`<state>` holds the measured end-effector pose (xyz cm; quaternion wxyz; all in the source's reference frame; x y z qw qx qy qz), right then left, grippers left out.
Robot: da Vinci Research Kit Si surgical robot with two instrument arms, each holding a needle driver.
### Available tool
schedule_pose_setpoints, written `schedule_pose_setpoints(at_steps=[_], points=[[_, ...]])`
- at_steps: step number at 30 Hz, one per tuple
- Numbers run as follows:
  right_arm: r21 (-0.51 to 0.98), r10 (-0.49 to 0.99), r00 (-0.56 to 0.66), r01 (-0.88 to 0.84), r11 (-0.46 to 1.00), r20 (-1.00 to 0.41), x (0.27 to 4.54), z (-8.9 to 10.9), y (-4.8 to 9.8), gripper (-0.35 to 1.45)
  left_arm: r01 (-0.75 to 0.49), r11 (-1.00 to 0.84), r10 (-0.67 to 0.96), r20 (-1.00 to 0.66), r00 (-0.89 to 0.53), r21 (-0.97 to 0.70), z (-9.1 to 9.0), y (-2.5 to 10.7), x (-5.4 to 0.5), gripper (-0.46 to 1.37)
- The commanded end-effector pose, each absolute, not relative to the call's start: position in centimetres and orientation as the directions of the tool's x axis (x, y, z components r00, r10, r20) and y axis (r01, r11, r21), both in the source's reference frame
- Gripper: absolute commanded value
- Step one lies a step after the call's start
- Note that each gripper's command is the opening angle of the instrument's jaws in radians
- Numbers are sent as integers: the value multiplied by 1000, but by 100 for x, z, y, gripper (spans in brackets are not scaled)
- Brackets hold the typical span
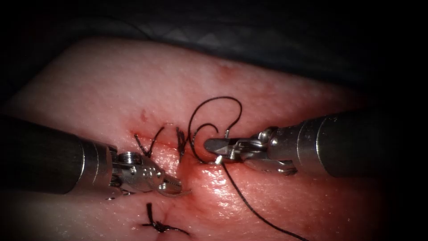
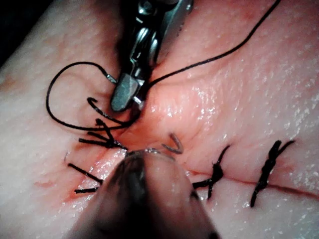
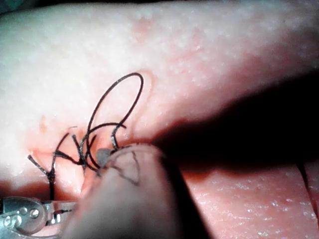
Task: Wound Closure
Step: Insert needle into flesh below wound
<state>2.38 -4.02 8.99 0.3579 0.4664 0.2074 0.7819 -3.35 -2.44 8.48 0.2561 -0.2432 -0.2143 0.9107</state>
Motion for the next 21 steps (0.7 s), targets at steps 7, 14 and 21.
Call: schedule_pose_setpoints(at_steps=[7,14,21], points=[[658,757,-278,-375,-653,592,243,894,-409,-35,-354,-777,567,-336,-752,-520,847,-241,-335,-35],[665,768,-219,-395,-634,602,255,893,-424,-35,-355,-776,568,-335,-752,-521,847,-240,-337,-35],[667,770,-194,-402,-628,608,258,891,-426,-35,-350,-779,564,-338,-754,-520,847,-239,-337,-35]])
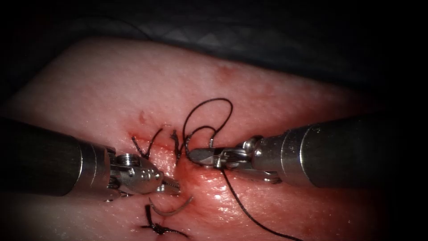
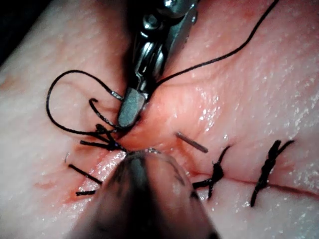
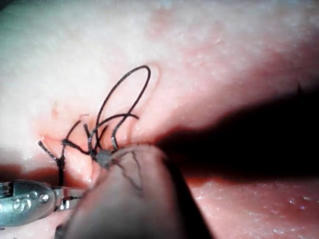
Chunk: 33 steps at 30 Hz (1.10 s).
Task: Wound Closure
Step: Insert needle into flesh below wound, then grip needle with left needle driver
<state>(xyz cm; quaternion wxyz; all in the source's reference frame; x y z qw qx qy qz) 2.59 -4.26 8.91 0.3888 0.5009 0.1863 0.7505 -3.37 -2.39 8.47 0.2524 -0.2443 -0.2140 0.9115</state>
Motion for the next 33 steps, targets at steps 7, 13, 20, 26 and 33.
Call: schedule_pose_setpoints(at_steps=[7,13,20,26,33], points=[[677,786,-161,-426,-601,597,256,892,-424,-35,-346,-782,559,-340,-756,-518,846,-239,-337,-35],[773,862,-146,-389,-501,485,250,897,-411,-35,-341,-786,555,-343,-758,-516,846,-239,-337,-35],[905,977,-54,-371,-210,205,230,914,-385,45,-281,-830,493,-399,-773,-482,846,-239,-334,-35],[916,999,-17,-400,-44,41,200,944,-358,108,-238,-854,462,-464,-756,-462,848,-237,-334,-35],[920,1000,-6,-392,20,-24,169,961,-329,122,-206,-858,465,-540,-702,-471,850,-234,-336,-35]])
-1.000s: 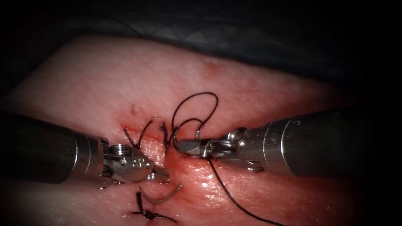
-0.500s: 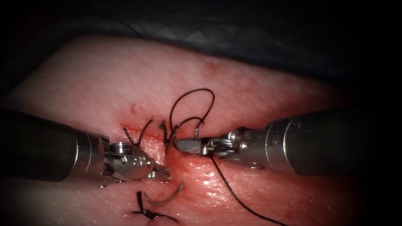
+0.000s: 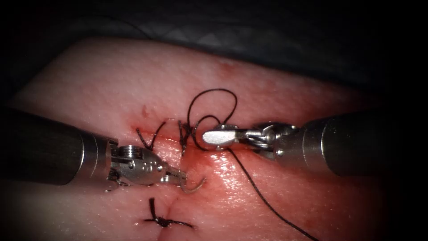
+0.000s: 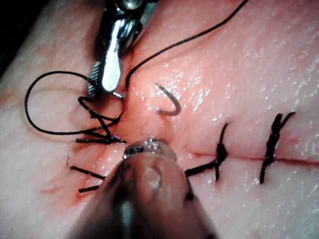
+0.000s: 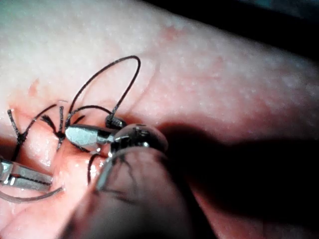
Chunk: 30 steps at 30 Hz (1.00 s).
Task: Wound Closure
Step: Grip needle with left needle driver
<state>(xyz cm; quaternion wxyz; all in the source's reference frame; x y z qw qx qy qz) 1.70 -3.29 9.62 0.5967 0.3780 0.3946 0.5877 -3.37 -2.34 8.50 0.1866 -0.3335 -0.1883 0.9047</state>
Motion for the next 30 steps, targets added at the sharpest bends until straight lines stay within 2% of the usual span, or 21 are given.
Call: schedule_pose_setpoints(at_steps=[1,5,7,8,11,12,14,20,26,29,30], points=[[921,1000,-11,-390,16,-22,163,962,-323,122,-195,-858,466,-559,-686,-476,851,-234,-337,-35],[930,999,-43,-367,8,-25,144,970,-304,119,-152,-862,460,-622,-633,-484,851,-233,-340,-34],[933,998,-51,-361,6,-27,132,976,-295,118,-130,-866,459,-665,-590,-482,852,-233,-342,-16],[933,998,-51,-361,6,-27,132,976,-295,118,-130,-866,459,-665,-590,-482,852,-233,-342,-16],[933,998,-48,-361,8,-27,115,984,-289,116,-109,-872,455,-709,-539,-477,852,-232,-345,0],[933,999,-45,-360,9,-27,107,987,-287,116,-100,-875,451,-722,-525,-474,852,-231,-348,11],[933,999,-41,-359,12,-28,99,990,-286,113,-94,-877,450,-737,-505,-471,852,-230,-351,18],[935,999,-28,-354,24,-37,77,998,-292,112,-76,-884,438,-760,-480,-462,855,-226,-361,20],[933,999,-30,-358,30,-43,73,1000,-297,109,-80,-878,449,-755,-478,-472,857,-222,-363,19],[933,998,-30,-358,33,-46,74,1001,-300,102,-82,-879,451,-761,-467,-470,858,-219,-363,26],[933,998,-30,-357,34,-47,75,1002,-301,101,-80,-878,451,-762,-464,-471,858,-219,-363,36]])
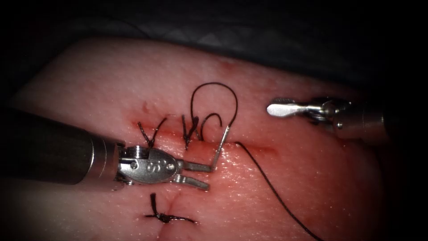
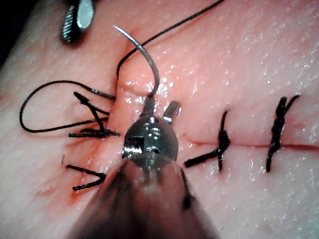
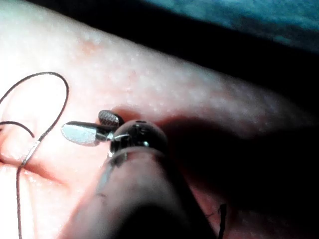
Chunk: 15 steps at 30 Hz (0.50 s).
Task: Wound Closure
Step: Grip needle with left needle driver
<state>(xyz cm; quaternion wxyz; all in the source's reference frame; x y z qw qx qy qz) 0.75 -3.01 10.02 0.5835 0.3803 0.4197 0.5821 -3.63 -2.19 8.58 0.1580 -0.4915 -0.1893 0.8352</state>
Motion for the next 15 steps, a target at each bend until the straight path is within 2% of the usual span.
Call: schedule_pose_setpoints(at_steps=[1,4,6,9,15], points=[[933,998,-29,-357,35,-48,75,1003,-302,99,-80,-878,452,-762,-464,-471,858,-219,-364,44],[933,998,-28,-357,38,-52,76,1005,-305,96,-82,-878,453,-761,-463,-472,858,-217,-366,68],[934,998,-28,-355,47,-61,76,1007,-308,96,-84,-877,455,-761,-463,-474,858,-214,-368,75],[934,998,-28,-355,45,-59,76,1009,-311,94,-91,-873,466,-762,-451,-479,856,-209,-372,64],[933,998,-28,-357,43,-56,76,1013,-313,91,-90,-873,467,-768,-438,-479,855,-206,-379,53]])
